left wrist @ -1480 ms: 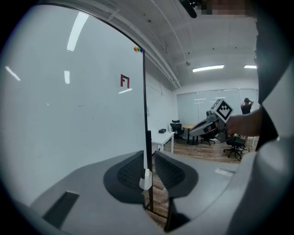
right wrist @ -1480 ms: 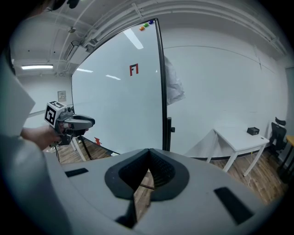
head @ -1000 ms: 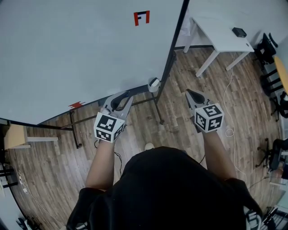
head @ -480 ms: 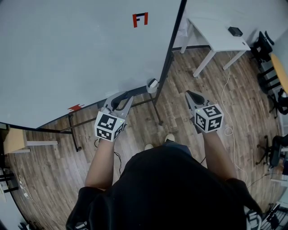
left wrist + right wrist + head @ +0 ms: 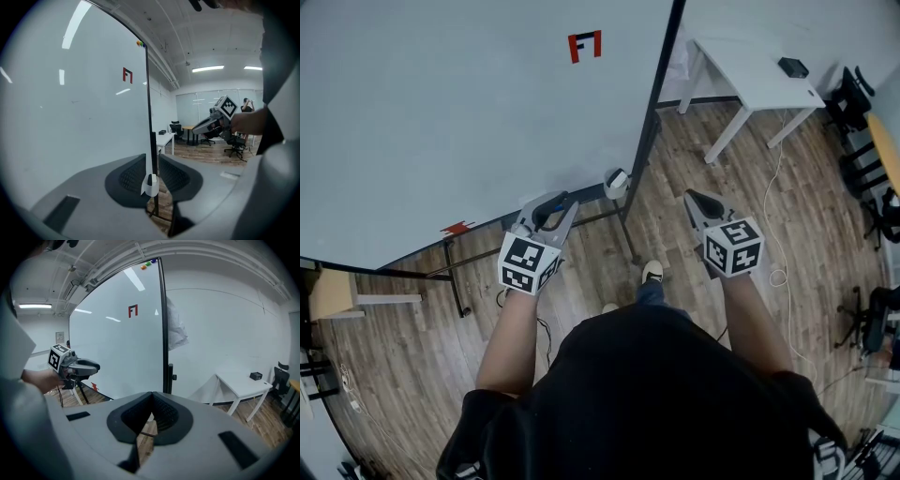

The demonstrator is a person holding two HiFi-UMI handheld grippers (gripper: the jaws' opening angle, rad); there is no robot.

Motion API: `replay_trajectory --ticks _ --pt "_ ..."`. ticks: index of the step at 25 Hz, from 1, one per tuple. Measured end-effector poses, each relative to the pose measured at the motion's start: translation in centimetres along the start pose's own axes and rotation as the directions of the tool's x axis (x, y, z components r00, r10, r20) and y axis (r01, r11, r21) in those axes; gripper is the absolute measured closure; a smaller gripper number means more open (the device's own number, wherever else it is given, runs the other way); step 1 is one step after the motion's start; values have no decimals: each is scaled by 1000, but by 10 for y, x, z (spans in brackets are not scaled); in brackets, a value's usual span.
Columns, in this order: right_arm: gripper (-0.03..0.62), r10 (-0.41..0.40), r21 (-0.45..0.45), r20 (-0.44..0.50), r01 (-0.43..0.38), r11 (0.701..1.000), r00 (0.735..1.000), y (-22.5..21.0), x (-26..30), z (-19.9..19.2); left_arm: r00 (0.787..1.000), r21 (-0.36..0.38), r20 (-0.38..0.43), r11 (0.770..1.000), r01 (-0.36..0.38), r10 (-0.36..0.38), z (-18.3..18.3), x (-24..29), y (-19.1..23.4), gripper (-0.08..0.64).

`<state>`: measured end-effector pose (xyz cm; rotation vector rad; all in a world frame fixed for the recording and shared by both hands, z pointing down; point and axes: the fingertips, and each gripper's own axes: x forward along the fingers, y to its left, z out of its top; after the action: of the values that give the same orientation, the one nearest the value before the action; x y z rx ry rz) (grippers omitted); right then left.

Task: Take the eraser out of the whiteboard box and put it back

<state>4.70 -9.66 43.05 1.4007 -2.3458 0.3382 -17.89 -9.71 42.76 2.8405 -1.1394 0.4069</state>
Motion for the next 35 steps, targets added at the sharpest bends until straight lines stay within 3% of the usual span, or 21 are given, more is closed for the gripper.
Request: replay_trajectory --ticks 23,35 --pt "600 89 41 -71 -86 995 994 -63 53 -24 993 -49 -115 999 -3 -2 -26 91 -2 472" --pt "598 116 69 -103 -109 992 988 -85 65 -46 980 -56 -195 998 36 -46 -49 139 -11 442"
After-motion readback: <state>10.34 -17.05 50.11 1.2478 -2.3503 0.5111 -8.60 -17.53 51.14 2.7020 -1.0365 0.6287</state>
